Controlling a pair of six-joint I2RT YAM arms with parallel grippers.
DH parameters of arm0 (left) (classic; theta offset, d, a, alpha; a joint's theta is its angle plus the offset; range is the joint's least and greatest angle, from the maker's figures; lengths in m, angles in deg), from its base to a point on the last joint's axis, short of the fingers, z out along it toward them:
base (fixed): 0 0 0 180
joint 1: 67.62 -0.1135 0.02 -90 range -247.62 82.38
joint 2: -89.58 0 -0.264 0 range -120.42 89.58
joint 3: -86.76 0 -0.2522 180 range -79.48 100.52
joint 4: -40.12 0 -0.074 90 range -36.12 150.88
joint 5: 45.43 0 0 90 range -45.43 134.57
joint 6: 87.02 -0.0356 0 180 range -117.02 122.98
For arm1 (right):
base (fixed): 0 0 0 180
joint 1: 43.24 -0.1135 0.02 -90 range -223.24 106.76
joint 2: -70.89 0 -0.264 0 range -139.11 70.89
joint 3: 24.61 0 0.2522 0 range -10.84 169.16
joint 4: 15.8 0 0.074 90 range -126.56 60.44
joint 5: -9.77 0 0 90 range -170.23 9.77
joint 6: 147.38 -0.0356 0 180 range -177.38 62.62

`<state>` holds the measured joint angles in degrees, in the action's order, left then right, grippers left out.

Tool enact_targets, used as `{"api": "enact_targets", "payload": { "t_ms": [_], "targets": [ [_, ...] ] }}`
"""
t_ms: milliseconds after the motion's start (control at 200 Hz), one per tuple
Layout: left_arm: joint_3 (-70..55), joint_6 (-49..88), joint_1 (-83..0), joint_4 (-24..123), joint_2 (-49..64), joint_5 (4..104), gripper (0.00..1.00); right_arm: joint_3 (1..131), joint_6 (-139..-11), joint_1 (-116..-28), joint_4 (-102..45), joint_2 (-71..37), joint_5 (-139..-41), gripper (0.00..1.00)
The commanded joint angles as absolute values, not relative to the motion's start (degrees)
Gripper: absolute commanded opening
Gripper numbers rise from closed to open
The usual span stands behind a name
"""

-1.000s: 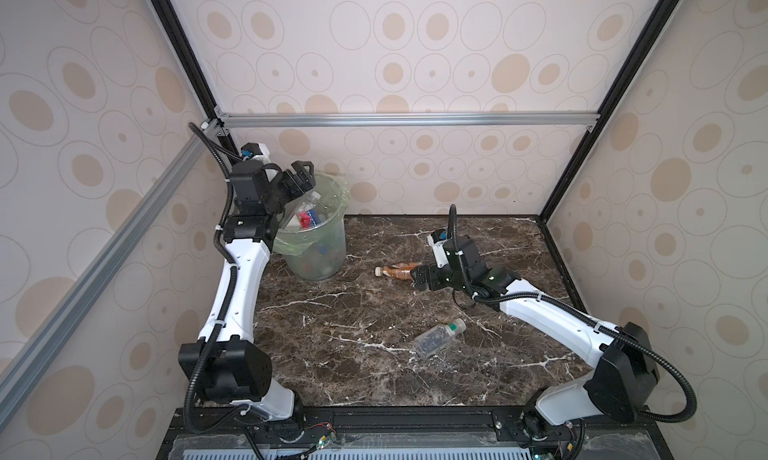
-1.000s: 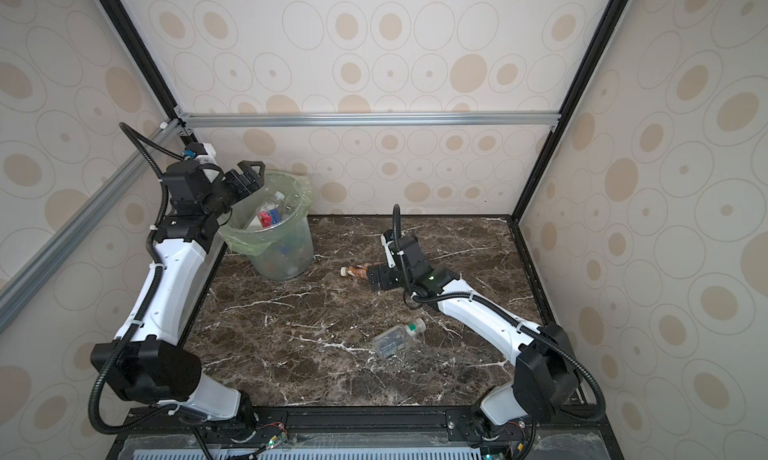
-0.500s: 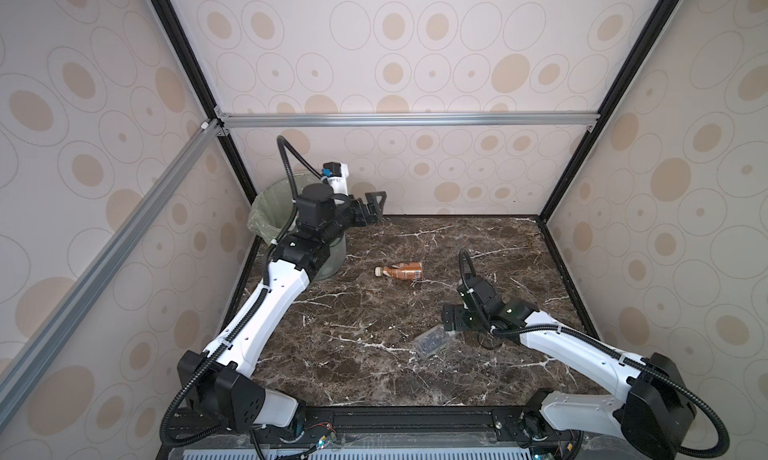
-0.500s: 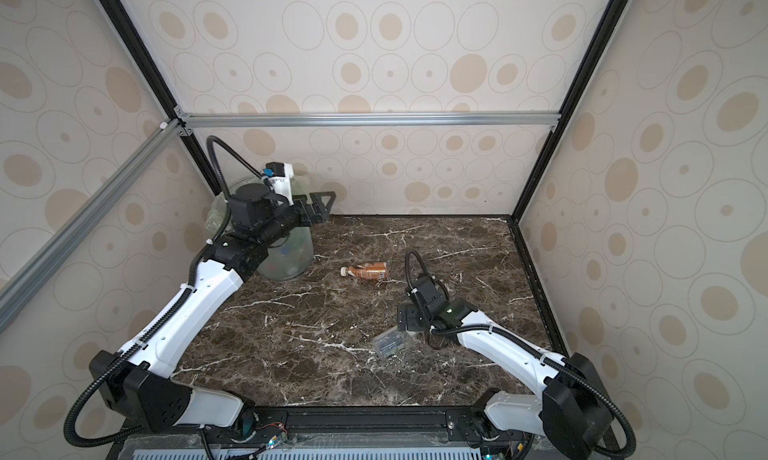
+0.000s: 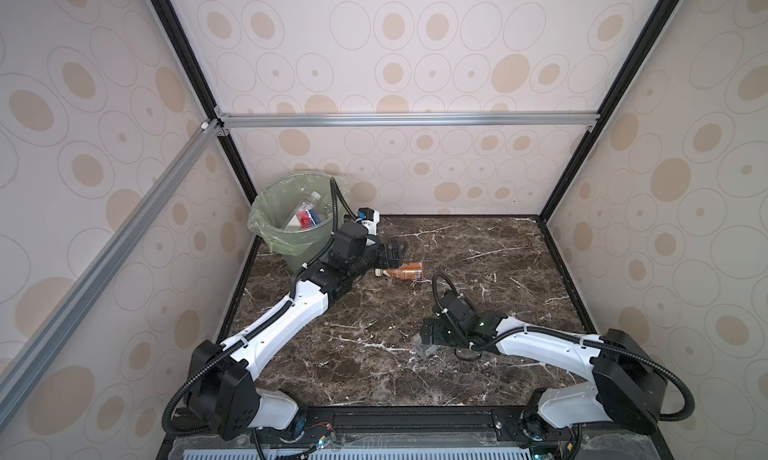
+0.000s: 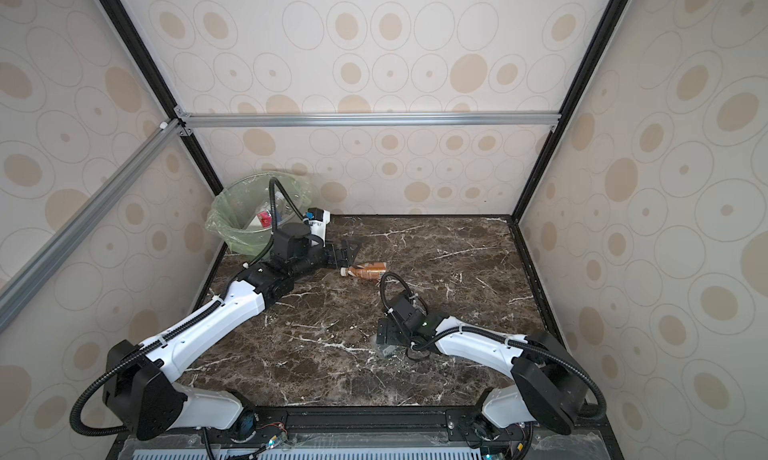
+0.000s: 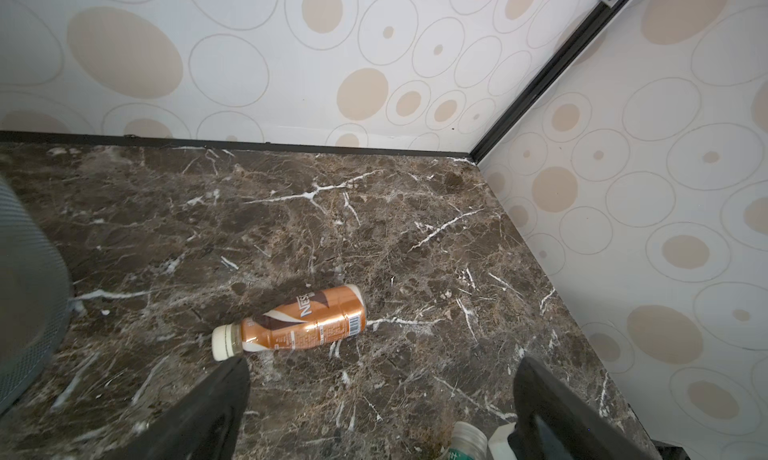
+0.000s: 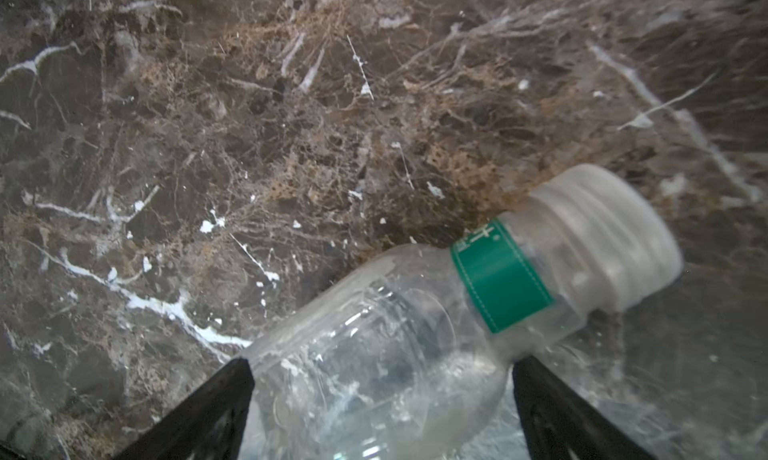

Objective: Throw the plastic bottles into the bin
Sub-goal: 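Lower the right gripper onto the clear green-label bottle and grasp it, then lift the green-label bottle toward the left gripper and grasp its cap end with left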

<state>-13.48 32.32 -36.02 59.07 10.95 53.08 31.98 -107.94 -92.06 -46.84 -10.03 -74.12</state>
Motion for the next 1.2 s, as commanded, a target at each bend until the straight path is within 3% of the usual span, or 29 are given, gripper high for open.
{"api": "enact_targets", "payload": {
  "t_ms": [0, 255, 505, 625, 920, 1195],
  "targets": [
    [-14.16, 33.6, -35.76, 57.07, 13.98, 51.91, 0.99, 32.79, -109.73, -92.81, -47.1, -13.64, -72.59, 1.0],
    [-15.47, 33.67, -35.72, 57.25, 15.28, 51.17, 0.99, 39.67, -105.18, -92.81, -47.49, -21.95, -71.1, 0.9],
    [-14.49, 33.3, -35.77, 59.35, 15.32, 49.86, 0.99, 43.19, -100.59, -92.72, -48.14, -23.67, -69.69, 0.66],
    [-13.64, 33.29, -35.81, 60.69, 14.77, 49.49, 0.99, 44.02, -97.96, -92.39, -48.92, -20.59, -69.28, 0.59],
    [-4.51, 33.21, -36.19, 66.3, 8.39, 52.31, 0.99, 51.47, -87.87, -90.37, -52.5, -11.65, -68.87, 0.58],
    [3.26, 35.34, -36.98, 67.55, 2.9, 58.62, 0.98, 54.02, -80.38, -89.3, -46.69, -7.5, -72.72, 0.58]
  ]
}}
